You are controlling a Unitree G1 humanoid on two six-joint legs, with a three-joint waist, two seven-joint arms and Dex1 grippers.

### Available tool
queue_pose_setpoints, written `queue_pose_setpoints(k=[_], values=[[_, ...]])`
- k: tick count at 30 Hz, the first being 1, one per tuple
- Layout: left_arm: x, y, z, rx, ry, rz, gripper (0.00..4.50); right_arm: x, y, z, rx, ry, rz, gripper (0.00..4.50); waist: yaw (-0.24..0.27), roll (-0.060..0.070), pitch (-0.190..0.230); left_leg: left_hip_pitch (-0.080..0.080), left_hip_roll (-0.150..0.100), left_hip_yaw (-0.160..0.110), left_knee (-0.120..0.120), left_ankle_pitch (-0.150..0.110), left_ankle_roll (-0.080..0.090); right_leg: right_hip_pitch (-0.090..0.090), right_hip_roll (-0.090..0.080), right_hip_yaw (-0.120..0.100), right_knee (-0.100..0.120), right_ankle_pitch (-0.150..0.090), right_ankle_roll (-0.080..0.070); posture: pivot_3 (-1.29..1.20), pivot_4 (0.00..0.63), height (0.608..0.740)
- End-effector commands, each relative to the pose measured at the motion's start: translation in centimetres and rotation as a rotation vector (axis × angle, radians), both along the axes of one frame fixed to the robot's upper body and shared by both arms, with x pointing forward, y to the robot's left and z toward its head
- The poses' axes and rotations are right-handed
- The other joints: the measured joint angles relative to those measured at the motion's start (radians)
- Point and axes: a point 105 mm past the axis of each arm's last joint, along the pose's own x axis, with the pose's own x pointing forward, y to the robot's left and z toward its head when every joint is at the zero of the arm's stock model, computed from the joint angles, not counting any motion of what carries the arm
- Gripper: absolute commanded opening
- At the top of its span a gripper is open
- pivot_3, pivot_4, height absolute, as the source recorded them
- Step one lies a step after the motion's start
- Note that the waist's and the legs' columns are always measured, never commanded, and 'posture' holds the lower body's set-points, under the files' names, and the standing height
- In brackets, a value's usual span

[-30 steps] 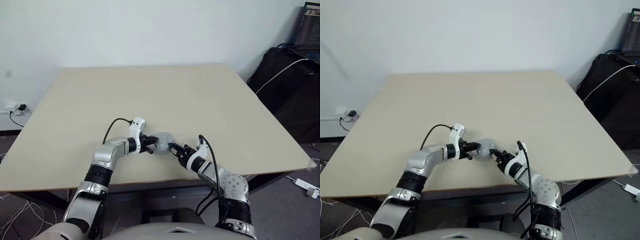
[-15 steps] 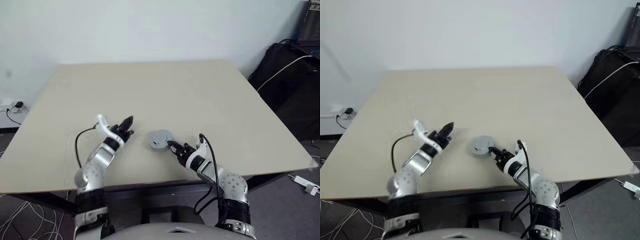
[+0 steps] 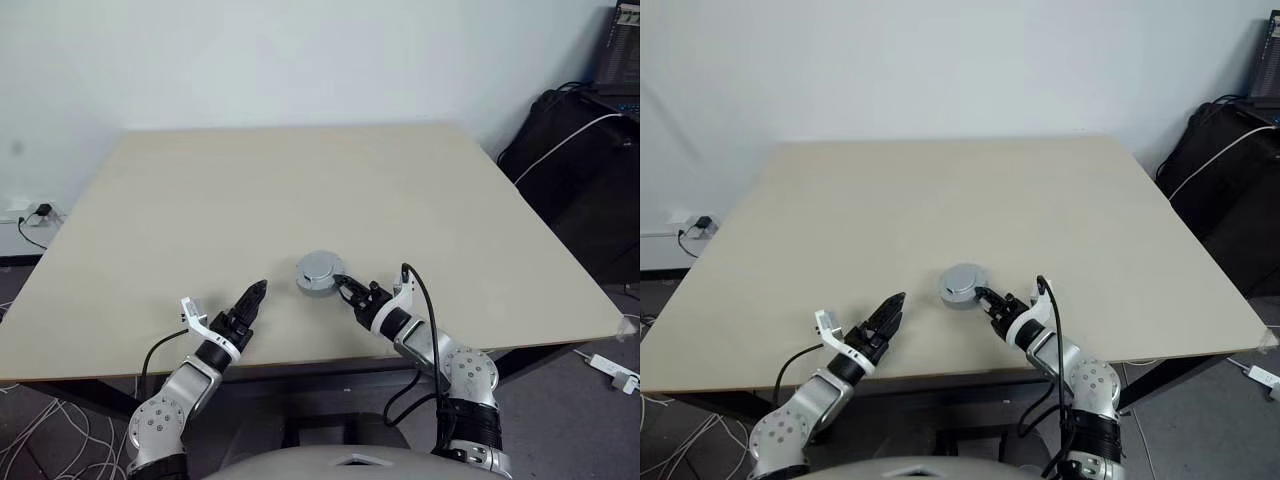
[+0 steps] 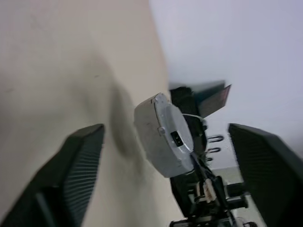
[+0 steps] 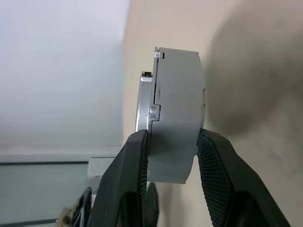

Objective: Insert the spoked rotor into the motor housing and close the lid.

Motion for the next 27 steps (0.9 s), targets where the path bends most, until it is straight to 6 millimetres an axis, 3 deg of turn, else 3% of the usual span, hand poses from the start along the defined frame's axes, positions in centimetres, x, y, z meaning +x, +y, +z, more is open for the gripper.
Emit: queue_pose_setpoints(k=[1,8,14,27], values=[[-0.2,-4.0,1.6,-0.186,-0.034,-0.011,4.50,0.7,2.0,4.6,0.094,-0.158,0.053,1.23,0.000,0.000,0.000,0.000,0.000,0.000,0.000,0.000,0.000,0.000,0.000,0.000,0.000,0.000,0.000,0.00,0.000,0.740],[0.3,-5.8,2.7,-0.255,-0.053,-0.062,4.50,-0.6,3.8,6.1,0.113,-0.203,0.153,1.23,0.000,0.000,0.000,0.000,0.000,0.000,0.000,0.000,-0.001,0.000,0.001,0.001,-0.001,0.000,0.000,0.00,0.000,0.740],[0.9,-5.9,3.9,-0.311,-0.109,-0.031,4.50,-1.3,4.2,6.1,0.096,-0.196,0.185,1.23,0.001,0.000,0.000,0.000,0.000,0.000,0.000,0.001,-0.001,0.000,0.001,0.001,-0.001,0.000,0.000,0.00,0.000,0.740],[0.8,-6.7,2.7,-0.338,-0.060,-0.017,4.50,-2.3,4.1,5.9,0.099,-0.168,0.222,1.23,0.001,0.000,-0.001,0.000,0.000,0.000,0.000,0.001,-0.002,0.000,0.001,0.001,-0.001,0.000,0.000,0.00,0.000,0.740]])
